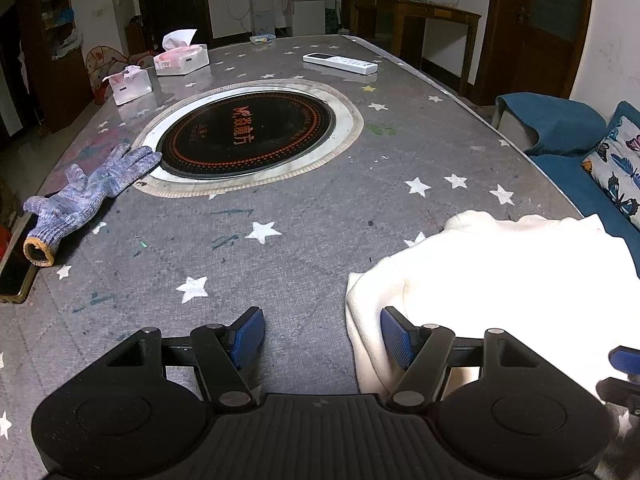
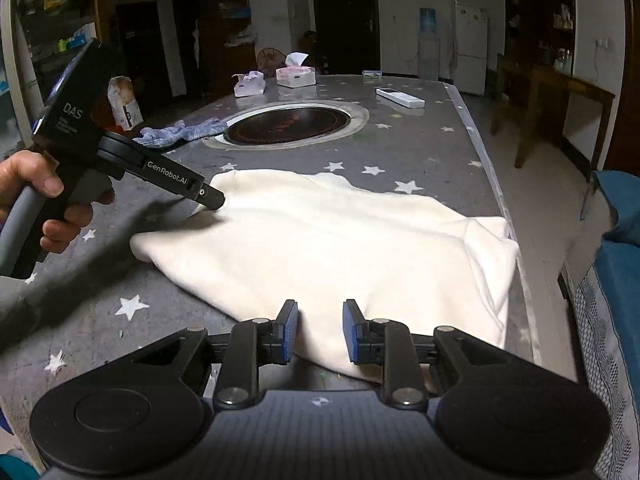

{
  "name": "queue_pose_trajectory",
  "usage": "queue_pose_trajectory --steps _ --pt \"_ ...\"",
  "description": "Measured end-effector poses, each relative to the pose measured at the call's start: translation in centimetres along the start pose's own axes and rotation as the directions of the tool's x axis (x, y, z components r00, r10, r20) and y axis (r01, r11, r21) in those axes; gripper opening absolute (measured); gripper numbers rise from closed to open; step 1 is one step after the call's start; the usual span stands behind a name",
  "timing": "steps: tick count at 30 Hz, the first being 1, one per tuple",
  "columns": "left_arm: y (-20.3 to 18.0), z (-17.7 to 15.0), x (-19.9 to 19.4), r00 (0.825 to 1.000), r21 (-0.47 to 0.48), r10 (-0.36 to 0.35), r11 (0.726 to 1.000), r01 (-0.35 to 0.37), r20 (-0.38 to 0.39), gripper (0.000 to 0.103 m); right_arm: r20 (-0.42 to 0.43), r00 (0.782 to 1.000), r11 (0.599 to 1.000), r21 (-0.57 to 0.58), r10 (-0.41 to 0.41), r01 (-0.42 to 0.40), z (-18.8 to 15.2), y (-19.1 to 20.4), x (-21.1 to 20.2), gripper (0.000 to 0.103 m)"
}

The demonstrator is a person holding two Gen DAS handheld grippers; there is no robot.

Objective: Fold clothes

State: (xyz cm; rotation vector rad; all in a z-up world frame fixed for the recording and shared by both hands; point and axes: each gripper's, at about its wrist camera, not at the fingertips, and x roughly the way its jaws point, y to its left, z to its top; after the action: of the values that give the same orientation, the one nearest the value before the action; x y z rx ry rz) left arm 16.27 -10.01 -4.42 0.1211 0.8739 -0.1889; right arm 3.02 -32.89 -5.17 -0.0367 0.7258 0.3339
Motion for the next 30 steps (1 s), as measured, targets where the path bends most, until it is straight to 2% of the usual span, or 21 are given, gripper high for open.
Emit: queue_pose_trajectory --steps 9,15,20,30 --pt "0.0 0.0 -0.1 1.000 0.003 0.004 1.000 -0.004 0.001 0.069 0.037 0.998 0.998 0.033 -0.049 0.048 2.8 -2.3 0.4 0.023" --pt "-0.1 -0.1 -0.1 1.000 0.009 0.008 1.000 -0.008 0.004 0.069 -0.009 0.996 0.993 0.080 -0.090 0.090 2.8 -4.8 2.3 0.023" --pt "-0.2 -0.1 -0.1 1.000 0.011 0.011 1.000 -0.011 0.005 0.069 -0.013 0.995 0.993 0.070 -0.095 0.096 3.0 -5.0 2.4 0.023" --pt "-0.3 -0.1 -0.1 1.000 0.013 0.020 1.000 -0.020 0.005 0.071 0.016 0.996 0.993 0.074 -0.090 0.089 6.2 -5.2 4.8 0.023"
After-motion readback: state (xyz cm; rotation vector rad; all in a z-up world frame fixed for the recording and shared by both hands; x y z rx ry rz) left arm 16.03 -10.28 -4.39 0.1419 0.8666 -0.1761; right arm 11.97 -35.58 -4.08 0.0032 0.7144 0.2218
